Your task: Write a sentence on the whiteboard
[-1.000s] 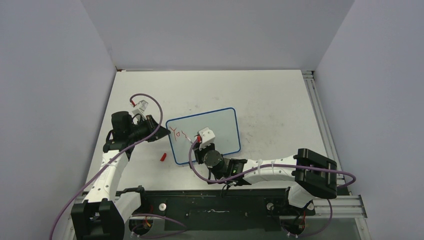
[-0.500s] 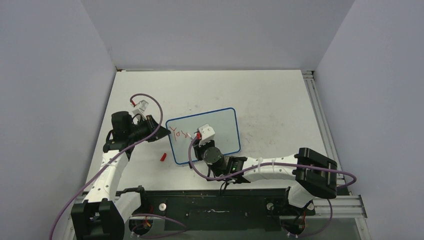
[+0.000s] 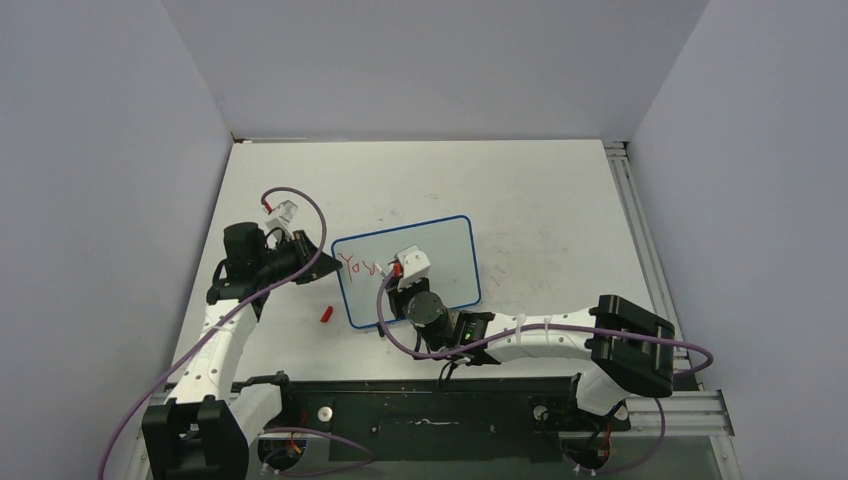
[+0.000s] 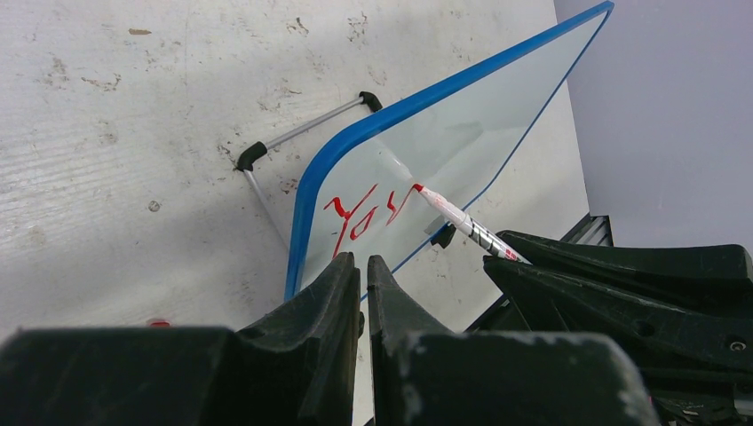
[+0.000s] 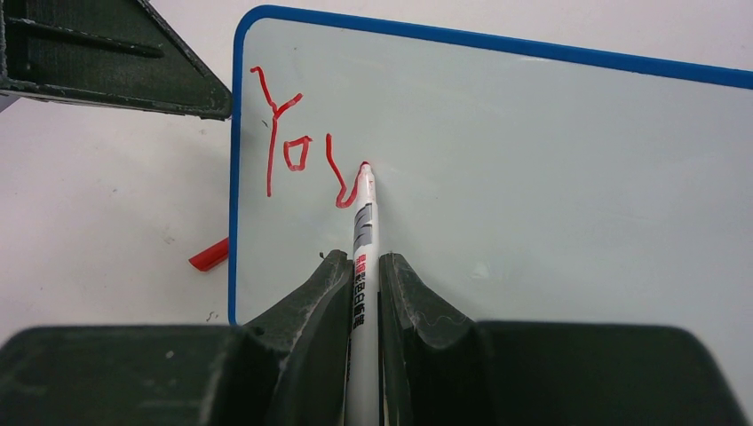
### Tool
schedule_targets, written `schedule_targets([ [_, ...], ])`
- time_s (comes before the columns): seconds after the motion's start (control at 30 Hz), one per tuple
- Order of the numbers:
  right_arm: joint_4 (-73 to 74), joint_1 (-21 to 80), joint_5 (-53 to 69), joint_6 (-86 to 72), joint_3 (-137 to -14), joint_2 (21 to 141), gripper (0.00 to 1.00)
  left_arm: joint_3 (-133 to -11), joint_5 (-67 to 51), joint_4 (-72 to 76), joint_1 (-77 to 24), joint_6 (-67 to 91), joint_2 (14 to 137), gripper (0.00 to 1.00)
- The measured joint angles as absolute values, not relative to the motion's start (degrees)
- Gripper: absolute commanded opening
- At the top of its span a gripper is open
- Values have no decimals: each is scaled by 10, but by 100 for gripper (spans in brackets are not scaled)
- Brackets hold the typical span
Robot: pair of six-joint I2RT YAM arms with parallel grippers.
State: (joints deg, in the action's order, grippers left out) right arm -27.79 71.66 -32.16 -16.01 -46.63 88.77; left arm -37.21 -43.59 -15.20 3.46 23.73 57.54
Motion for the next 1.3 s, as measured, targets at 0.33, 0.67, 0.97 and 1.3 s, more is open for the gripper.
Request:
schedule_targets([
  [0.33,-278,717,-322,-163,-466,888,5,-372,-436,-152,35,237,576,8],
  [0.67,-278,721,-322,-176,-458,888,5,-372,-436,-152,35,237,576,8],
  [0.97,-278,725,-323,-187,-441,881,5,-372,-436,-152,35,237,576,8],
  [1.3,-261,729,-338,-180,-440,853,5,-372,-435,-152,35,237,576,8],
])
